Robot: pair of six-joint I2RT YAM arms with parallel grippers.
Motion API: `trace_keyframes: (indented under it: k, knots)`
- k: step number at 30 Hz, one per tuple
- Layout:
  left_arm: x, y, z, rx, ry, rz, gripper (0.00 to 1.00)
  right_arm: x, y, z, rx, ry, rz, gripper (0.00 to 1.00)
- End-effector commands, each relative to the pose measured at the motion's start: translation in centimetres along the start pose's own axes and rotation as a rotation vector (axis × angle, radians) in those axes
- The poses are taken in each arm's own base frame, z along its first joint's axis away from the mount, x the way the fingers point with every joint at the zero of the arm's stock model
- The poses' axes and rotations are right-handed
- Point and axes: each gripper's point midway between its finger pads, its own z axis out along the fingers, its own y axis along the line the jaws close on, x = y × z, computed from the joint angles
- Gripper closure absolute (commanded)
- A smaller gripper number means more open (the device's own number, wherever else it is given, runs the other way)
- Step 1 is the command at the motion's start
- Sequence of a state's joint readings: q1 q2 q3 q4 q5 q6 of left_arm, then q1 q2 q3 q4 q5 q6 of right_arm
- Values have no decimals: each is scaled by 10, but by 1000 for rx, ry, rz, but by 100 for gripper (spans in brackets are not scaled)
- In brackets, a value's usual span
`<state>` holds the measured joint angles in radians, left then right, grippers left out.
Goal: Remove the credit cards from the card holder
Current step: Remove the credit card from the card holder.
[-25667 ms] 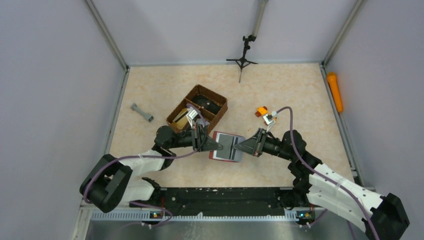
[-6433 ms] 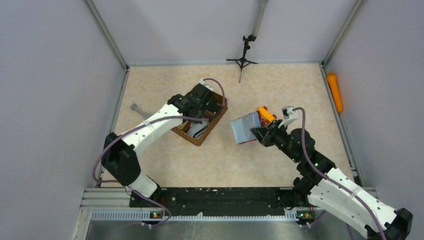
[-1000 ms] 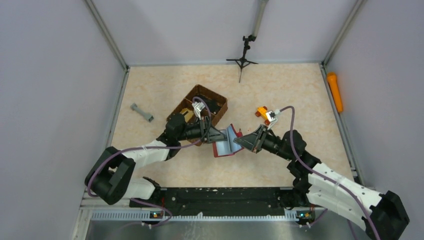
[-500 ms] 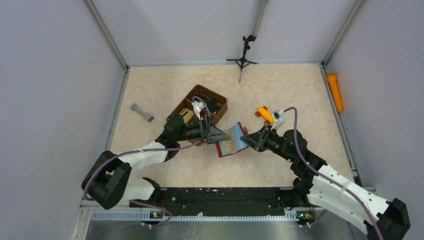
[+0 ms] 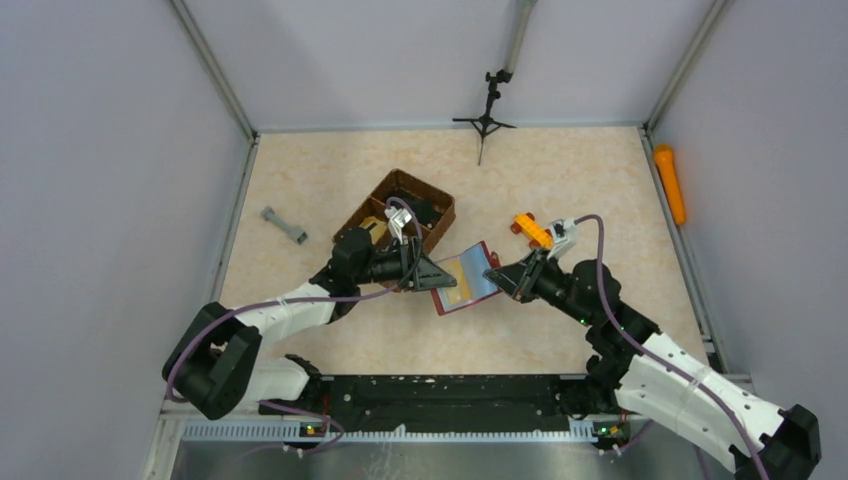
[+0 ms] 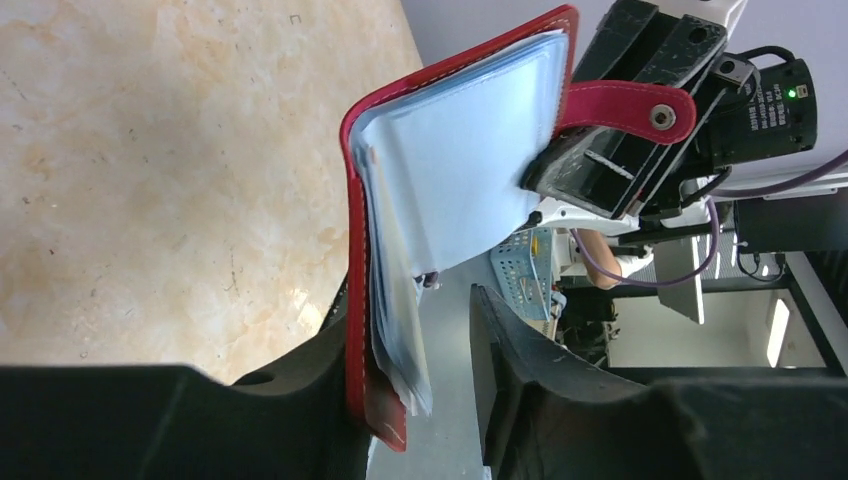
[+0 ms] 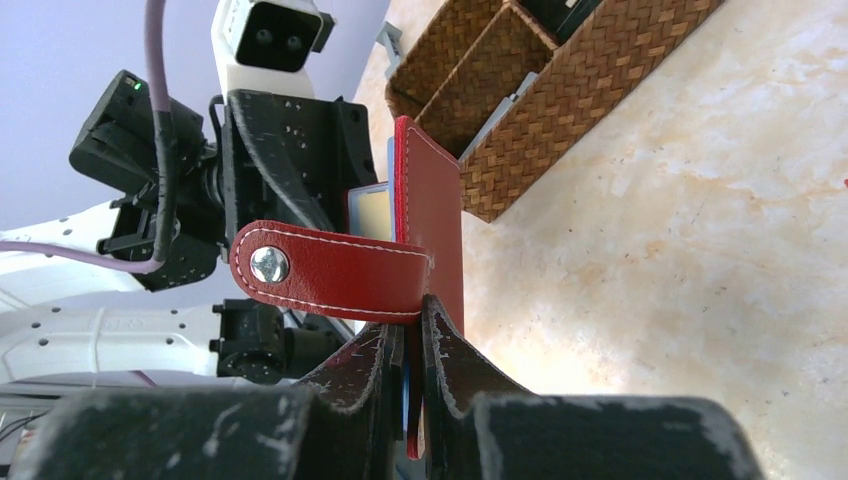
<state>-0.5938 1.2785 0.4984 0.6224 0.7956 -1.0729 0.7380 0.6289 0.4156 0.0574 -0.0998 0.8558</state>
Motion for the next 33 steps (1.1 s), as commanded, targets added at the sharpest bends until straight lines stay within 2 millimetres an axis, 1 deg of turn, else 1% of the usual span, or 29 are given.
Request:
trace_keyframes:
  k: [1,5,6,7,8,9,10,12,13,15,16,19,20,21,23,24,27,31,33]
  knots:
    - [-9,-16,-1,23,-12,81,63,-23,19,-6,-35,-79,-18,100]
    - [-8,-18,-2,24,-10,87,80,-24,8,-6,26,-86,-33,100]
    - [-8,-19,-2,26,-9,89,83,-24,0,-7,65,-88,-43,97]
    - [-8,-19,-2,26,-10,89,86,-26,-6,-9,104,-91,-54,92]
    - [-8,-19,-3,27,-10,91,88,-26,-10,-10,130,-88,-70,89]
    - [-8,-19,-3,27,-9,91,89,-28,-11,-12,143,-86,-89,81]
    - [-8,-19,-3,26,-9,92,91,-29,-13,-14,163,-78,-118,69]
    - [-8,-19,-3,25,-10,92,93,-35,-17,-20,208,-81,-150,56]
    - [-8,-19,-4,24,-12,92,93,-39,-20,-23,236,-88,-169,52]
    - [-8,-18,-3,20,-12,90,94,-46,-19,-30,264,-87,-230,49]
    - [-8,-17,-3,17,-12,89,94,-48,-15,-32,253,-73,-266,48]
    - [-9,-15,-3,10,-12,85,95,-48,14,-37,140,-21,-340,47]
    - [-8,-14,-3,8,-11,83,95,-42,28,-37,63,19,-353,47]
    - [-9,-14,-3,9,-11,84,95,-40,38,-37,19,40,-357,47]
    - [-10,-15,-3,14,-11,86,96,-32,54,-34,-62,85,-347,47]
    - [-10,-18,-2,24,-11,91,96,-27,58,-31,-90,113,-332,48]
    - [-10,-24,-2,56,-7,93,97,-9,56,-18,-106,210,-288,56]
    - [-9,-34,-3,114,1,87,98,10,46,-4,-101,281,-224,59]
    - [-7,-39,-4,141,3,86,99,15,44,1,-107,291,-194,60]
